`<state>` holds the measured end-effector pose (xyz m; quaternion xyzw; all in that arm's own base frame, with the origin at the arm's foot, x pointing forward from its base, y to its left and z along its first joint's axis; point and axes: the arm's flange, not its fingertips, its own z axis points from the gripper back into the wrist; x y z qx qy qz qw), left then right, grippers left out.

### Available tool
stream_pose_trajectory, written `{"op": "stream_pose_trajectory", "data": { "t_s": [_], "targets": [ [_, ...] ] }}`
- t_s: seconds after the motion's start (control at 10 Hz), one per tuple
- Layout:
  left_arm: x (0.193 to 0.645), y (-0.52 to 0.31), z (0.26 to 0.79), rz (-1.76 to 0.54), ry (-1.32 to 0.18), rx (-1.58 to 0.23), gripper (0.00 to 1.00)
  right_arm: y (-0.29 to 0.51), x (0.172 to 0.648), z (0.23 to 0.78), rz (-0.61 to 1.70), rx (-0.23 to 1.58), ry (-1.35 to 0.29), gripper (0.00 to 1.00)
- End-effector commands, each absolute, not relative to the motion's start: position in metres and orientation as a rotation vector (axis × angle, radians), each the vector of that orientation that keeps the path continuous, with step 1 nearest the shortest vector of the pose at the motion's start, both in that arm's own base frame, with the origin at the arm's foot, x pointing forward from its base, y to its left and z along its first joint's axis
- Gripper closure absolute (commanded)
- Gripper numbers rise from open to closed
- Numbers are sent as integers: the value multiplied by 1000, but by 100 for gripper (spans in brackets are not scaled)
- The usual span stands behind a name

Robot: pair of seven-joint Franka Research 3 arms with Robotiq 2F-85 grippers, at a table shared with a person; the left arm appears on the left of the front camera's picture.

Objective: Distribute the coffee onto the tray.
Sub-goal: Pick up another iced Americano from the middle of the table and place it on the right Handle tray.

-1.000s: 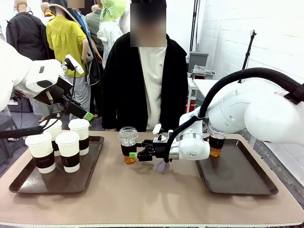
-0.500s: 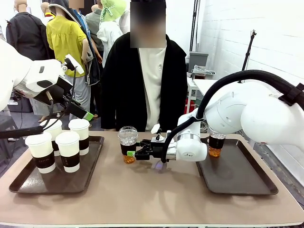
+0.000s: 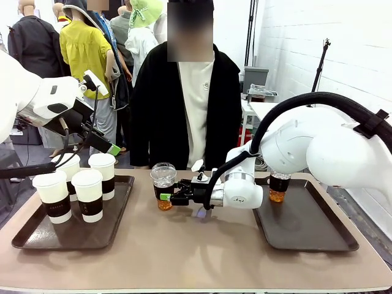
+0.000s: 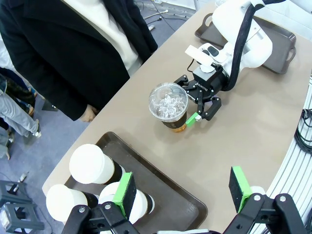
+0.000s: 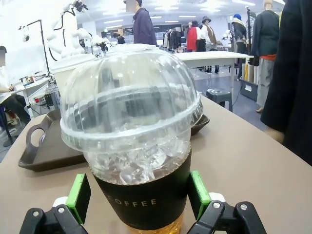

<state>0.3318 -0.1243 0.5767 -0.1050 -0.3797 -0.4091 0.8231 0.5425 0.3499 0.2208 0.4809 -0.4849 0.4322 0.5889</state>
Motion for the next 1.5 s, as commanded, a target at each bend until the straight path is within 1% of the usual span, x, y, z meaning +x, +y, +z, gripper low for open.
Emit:
{"op": "stream_pose_trajectory", "data": {
  "t_s": [0.0,0.1,0.2,0.3,0.9,1.4],
  "targets": [
    [333,-124,576,-868,-807,-227,0,362,548,217,983,1094,-1147,0],
    [333,-124,576,-868,-807,-227,0,362,549,216,984,1082,-1145,0],
    [333,-124,576,-868,-807,-227,0,363,549,217,992,1065,-1137,15],
    [333,-124,576,-868,-807,-227,0,363,549,218,981,1074,-1181,33],
    [333,-124,576,-868,-807,-227,0,355,549,229,939,1094,-1202,33],
    [333,-124,576,-868,-807,-227,0,298,534,313,957,1096,-1220,33]
  ]
}}
